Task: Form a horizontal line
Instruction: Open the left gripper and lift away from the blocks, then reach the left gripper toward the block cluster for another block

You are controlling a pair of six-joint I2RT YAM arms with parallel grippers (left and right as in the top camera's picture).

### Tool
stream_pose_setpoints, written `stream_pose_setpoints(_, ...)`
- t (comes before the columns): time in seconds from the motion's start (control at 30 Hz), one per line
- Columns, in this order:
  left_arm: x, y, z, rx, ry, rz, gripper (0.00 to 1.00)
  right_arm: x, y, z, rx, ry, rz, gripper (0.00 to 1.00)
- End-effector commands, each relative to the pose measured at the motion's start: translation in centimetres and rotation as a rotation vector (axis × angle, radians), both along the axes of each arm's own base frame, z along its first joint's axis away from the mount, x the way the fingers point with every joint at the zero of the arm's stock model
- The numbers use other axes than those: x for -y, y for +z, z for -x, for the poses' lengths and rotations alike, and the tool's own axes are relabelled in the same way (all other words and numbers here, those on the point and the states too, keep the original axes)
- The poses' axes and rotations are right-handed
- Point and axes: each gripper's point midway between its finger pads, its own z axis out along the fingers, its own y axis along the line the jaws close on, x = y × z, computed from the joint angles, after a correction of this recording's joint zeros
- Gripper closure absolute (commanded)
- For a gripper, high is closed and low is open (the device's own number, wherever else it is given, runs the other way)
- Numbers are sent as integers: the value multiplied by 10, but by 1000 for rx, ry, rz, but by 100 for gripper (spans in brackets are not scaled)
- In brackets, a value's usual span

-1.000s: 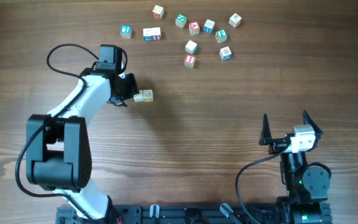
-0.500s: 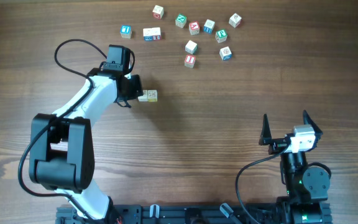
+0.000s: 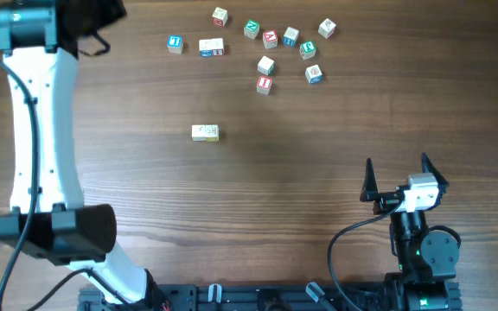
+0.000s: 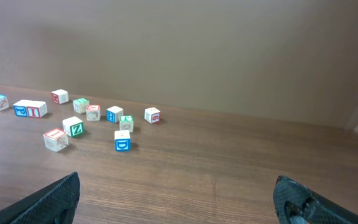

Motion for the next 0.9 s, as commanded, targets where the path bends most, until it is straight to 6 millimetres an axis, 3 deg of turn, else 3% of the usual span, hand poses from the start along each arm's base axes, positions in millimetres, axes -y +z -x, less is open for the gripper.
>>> stream_pose_setpoints(0.0, 27, 40, -26, 188, -84, 5, 83, -1, 2, 0, 11, 8, 10, 0)
stream_pose_setpoints(0.07, 44, 38, -43, 225, -115, 6, 69, -1, 2, 0, 11, 8, 10, 0)
stream_pose_setpoints(0.1, 51, 33, -49, 228, -127, 8, 50, -1, 2, 0, 11, 8, 10, 0)
stream_pose_setpoints(0.13, 61, 20, -59, 217, -144, 10, 37, -1, 2, 0, 11, 8, 10, 0)
stream_pose_setpoints(0.23, 85, -30, -79, 135, -182, 14, 30, -1, 2, 0, 11, 8, 10, 0)
stream_pose_setpoints(0.33, 100, -97, -100, 35, -204, 14, 30, -1, 2, 0, 11, 8, 10, 0)
stream_pose_setpoints(0.53, 111, -208, -119, -120, -214, 9, 32, -1, 2, 0, 11, 8, 10, 0)
stream_pose_setpoints(0.73, 113, -275, -127, -186, -215, 7, 44, -1, 2, 0, 11, 8, 10, 0)
stream_pose_setpoints(0.87, 117, -298, -124, -220, -221, 6, 46, -1, 2, 0, 11, 8, 10, 0)
